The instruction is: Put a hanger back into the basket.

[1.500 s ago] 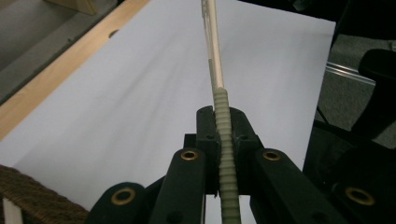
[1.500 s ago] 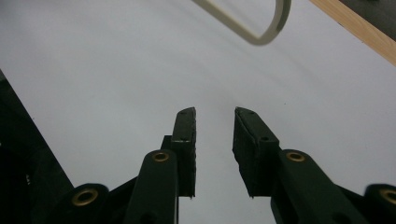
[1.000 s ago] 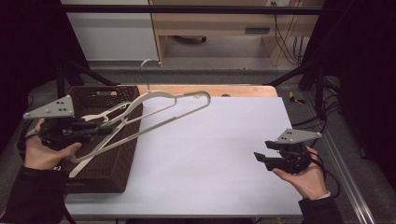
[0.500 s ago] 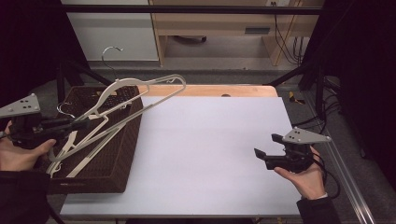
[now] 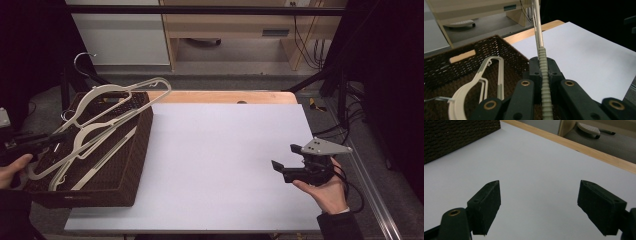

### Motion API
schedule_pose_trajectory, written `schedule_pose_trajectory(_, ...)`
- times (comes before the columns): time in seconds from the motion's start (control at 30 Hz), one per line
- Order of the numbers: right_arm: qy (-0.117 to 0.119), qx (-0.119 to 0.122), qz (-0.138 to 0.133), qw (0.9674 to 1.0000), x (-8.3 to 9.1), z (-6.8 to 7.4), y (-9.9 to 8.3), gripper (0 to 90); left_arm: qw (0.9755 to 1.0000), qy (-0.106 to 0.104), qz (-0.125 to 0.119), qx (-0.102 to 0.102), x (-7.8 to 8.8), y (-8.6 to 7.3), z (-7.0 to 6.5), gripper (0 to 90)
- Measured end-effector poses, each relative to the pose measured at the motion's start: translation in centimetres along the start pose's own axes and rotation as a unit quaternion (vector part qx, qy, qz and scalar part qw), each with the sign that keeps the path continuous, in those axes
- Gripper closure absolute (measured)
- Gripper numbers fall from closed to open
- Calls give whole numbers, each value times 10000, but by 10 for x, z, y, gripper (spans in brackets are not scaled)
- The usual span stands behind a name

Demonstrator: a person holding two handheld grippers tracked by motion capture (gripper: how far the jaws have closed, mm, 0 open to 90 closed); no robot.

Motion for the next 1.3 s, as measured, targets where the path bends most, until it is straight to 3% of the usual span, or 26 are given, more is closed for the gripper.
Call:
schedule_pose_trajectory(0.27, 18, 0, 40, 10000, -4, 1, 0, 191, 9997, 97, -42, 236, 10, -19, 22, 854)
schedule_pose_trajectory(0.7, 24, -32, 47, 10000, -6, -2, -3, 180, 9987, 329, -2, 391, 17, -40, 44, 854)
schedule_pose_trajectory(0.87, 79, -19, -83, 9999, -7, -2, -4, 167, 9985, 343, 55, 432, 12, -47, 50, 853)
schedule_pose_trajectory(1.3, 102, -19, -51, 9999, -12, -1, -6, 162, 9974, 256, 227, 628, -9, -74, 64, 853)
Point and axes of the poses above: each handheld gripper's, and its own axes: x roughly backward along the jaws, y roughly out of its top, z roughly to its left, the point moved 4 cm from there along -x, roughly forward along the jaws, and after that the axes turned 12 degrees about z, right-handed, at the moved point
